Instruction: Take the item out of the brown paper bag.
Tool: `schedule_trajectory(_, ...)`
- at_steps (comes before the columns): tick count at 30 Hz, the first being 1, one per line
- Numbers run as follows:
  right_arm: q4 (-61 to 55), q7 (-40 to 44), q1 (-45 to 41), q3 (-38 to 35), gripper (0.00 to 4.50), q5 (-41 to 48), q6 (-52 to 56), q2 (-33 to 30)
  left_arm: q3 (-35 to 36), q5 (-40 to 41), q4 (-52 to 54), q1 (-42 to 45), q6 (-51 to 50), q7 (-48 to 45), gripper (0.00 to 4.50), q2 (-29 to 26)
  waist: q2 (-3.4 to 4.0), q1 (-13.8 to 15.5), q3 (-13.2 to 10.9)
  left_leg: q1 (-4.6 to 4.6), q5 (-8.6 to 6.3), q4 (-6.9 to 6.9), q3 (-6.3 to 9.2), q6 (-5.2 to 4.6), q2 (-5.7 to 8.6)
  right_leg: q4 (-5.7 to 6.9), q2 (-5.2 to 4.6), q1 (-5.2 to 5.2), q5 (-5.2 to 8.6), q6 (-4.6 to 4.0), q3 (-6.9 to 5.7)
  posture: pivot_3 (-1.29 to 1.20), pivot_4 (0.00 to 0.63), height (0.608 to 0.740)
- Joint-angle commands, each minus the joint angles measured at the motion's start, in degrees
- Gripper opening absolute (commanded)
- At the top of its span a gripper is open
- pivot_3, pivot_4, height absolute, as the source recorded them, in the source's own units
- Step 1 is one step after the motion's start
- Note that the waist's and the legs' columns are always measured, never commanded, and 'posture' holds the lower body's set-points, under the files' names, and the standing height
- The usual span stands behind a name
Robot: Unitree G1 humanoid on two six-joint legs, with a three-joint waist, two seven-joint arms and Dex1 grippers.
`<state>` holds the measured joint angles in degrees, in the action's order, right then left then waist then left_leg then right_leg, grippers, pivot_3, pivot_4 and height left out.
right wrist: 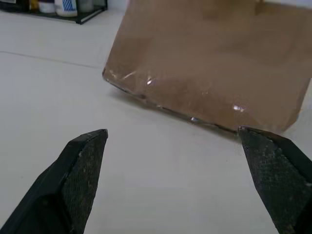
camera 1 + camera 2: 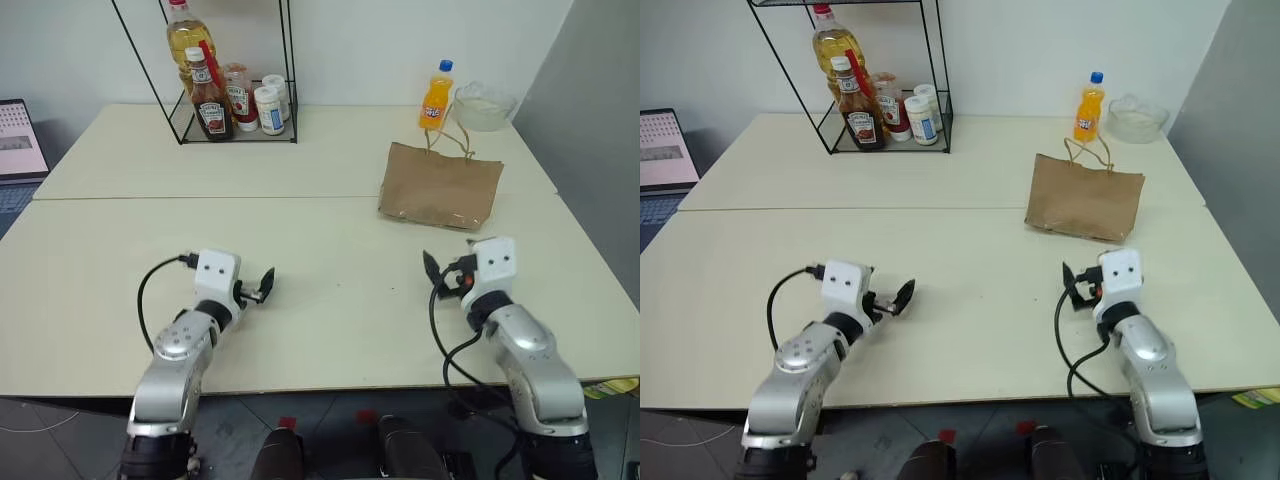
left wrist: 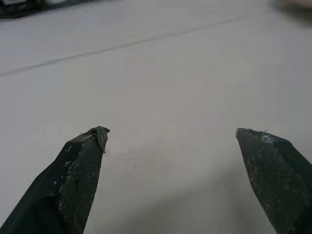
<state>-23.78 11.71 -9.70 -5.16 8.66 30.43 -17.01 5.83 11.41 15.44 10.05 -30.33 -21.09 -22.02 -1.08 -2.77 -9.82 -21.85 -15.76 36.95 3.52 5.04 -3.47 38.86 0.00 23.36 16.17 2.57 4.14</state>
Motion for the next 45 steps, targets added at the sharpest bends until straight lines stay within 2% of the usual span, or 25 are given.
schedule_trajectory(1, -1.1, 3.9, -4.5, -3.9, 4.5, 3.3, 1.3, -4.2, -1.0, 4.4, 2.9, 5.3, -2.7, -7.1, 4.48, -3.8, 0.0, 0.0, 0.0, 0.01, 0.0, -0.01, 0.0, 0.0, 0.01, -0.02, 0.0, -0.01, 0.0, 0.0, 0.0, 0.0, 0.15, 0.74)
schedule_trajectory(8, 17.0, 14.2, -21.8, -5.5, 4.5, 6.8, -1.3, -13.3, -4.7, 13.4, 1.8, 18.2, -8.2, -23.7, 4.48, -11.9, -0.06, -0.3, -0.3, 0.03, 0.0, -0.02, -0.02, -0.02, 0.0, -0.02, 0.01, -0.02, -0.01, -0.02, 0.0, 0.0, 0.15, 0.74)
schedule_trajectory(12, 27.0, 17.0, -28.7, -4.7, 4.5, 5.8, -4.4, -15.0, -3.8, 16.7, -0.5, 23.4, -10.8, -26.3, 4.48, -12.4, -0.07, -0.4, -0.5, 0.0, 0.0, -0.06, 0.0, -0.03, -0.01, -0.02, 0.03, -0.01, 0.01, -0.05, -0.01, 0.0, 0.15, 0.74)
schedule_trajectory(18, 48.7, 22.6, -43.3, -2.9, 4.5, 5.6, -5.9, -14.9, -1.7, 21.4, -4.3, 31.4, -14.5, -26.1, 4.48, -11.1, -0.02, -0.5, -0.9, -0.03, 0.0, 0.01, -0.03, -0.03, 0.0, 0.01, 0.0, 0.03, -0.01, -0.05, 0.0, 0.0, 0.15, 0.74)
schedule_trajectory(26, 71.1, 28.8, -58.1, -0.3, 4.5, 3.8, -7.5, -13.1, -2.0, 23.2, -2.1, 31.6, -16.0, -24.9, 4.48, -10.9, 0.08, -0.5, -0.9, -0.15, 0.01, -0.04, -0.08, -0.01, 0.0, 0.0, -0.04, 0.15, -0.02, -0.07, -0.01, 0.0, 0.15, 0.74)
schedule_trajectory(32, 83.5, 26.7, -65.9, -0.6, 4.5, 1.9, -6.6, -11.1, -1.4, 24.2, -0.6, 31.2, -17.0, -22.6, 4.48, -10.3, 0.1, -0.5, -0.9, -0.14, 0.01, -0.02, -0.09, -0.01, 0.0, 0.06, -0.06, 0.17, -0.02, -0.08, -0.01, 0.0, 0.15, 0.74)
schedule_trajectory(36, 88.6, 25.7, -69.2, -0.9, 4.5, 0.8, -6.9, -10.5, -1.2, 25.0, 0.3, 31.0, -17.6, -21.4, 4.48, -10.3, 0.11, -0.5, -0.9, -0.14, 0.01, -0.02, -0.09, -0.01, 0.0, 0.08, -0.06, 0.17, -0.02, -0.08, 0.0, 0.0, 0.15, 0.74)
schedule_trajectory(45, 94.3, 28.9, -73.9, -3.7, 4.5, 2.5, -2.4, -8.8, -0.3, 25.9, 0.2, 30.8, -17.3, -19.7, 4.48, -10.1, 0.12, -0.6, -0.9, -0.13, 0.01, -0.02, -0.1, -0.01, 0.0, 0.09, -0.05, 0.17, -0.02, -0.08, 0.0, 0.0, 0.15, 0.74)
